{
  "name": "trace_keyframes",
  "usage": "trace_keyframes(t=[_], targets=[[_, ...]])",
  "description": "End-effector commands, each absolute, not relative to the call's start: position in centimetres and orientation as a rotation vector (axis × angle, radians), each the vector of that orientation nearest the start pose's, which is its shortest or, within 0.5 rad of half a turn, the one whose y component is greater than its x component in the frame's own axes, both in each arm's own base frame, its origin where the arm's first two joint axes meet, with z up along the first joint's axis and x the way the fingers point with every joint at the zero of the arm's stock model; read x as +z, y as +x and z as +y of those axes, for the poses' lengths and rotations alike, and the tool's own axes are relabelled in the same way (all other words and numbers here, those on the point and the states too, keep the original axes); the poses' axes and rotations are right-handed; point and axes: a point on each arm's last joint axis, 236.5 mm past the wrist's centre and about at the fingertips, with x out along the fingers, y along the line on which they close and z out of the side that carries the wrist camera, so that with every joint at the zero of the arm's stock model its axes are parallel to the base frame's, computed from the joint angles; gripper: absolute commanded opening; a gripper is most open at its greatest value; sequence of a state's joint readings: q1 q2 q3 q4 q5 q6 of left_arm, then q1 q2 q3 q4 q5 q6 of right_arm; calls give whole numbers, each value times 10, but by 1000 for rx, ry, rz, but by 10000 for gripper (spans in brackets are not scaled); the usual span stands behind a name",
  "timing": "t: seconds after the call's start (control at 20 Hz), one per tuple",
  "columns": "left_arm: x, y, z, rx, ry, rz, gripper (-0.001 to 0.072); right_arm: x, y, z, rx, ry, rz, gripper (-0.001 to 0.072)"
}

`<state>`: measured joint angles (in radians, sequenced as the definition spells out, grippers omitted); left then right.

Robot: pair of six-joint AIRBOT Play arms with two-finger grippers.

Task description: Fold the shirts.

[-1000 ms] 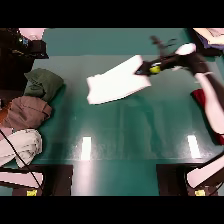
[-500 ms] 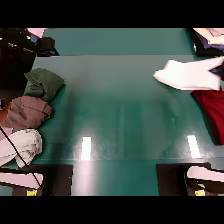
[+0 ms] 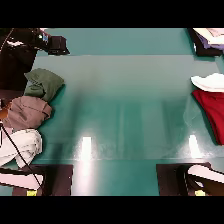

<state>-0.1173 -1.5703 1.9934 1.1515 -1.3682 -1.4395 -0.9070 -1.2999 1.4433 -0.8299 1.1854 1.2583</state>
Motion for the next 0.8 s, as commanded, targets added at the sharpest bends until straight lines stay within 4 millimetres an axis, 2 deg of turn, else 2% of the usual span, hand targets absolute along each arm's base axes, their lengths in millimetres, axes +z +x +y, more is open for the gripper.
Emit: trace_keyframes(t=[0.0, 0.15, 0.3, 0.4, 0.5, 0.65, 0.75], targets=[[197, 483, -153, -513, -87, 909, 30, 184, 371, -241, -209, 671, 676, 15], [196, 483, -153, -523, -65, 903, 30, 174, 345, -245, -293, 655, 804, 16], [196, 483, -152, -521, -60, 902, 30, 176, 325, -249, -368, 611, 832, 17], [196, 483, -152, -528, -44, 898, 30, 169, 305, -253, -454, 606, 875, 17], [196, 483, -152, -531, -38, 896, 30, 149, 277, -257, -540, 602, 973, 19], [196, 482, -152, -532, -37, 900, 30, 107, 223, -263, -677, 567, 1170, 20], [195, 481, -152, -534, -36, 904, 30, 88, 189, -271, -771, 510, 1278, 21]])
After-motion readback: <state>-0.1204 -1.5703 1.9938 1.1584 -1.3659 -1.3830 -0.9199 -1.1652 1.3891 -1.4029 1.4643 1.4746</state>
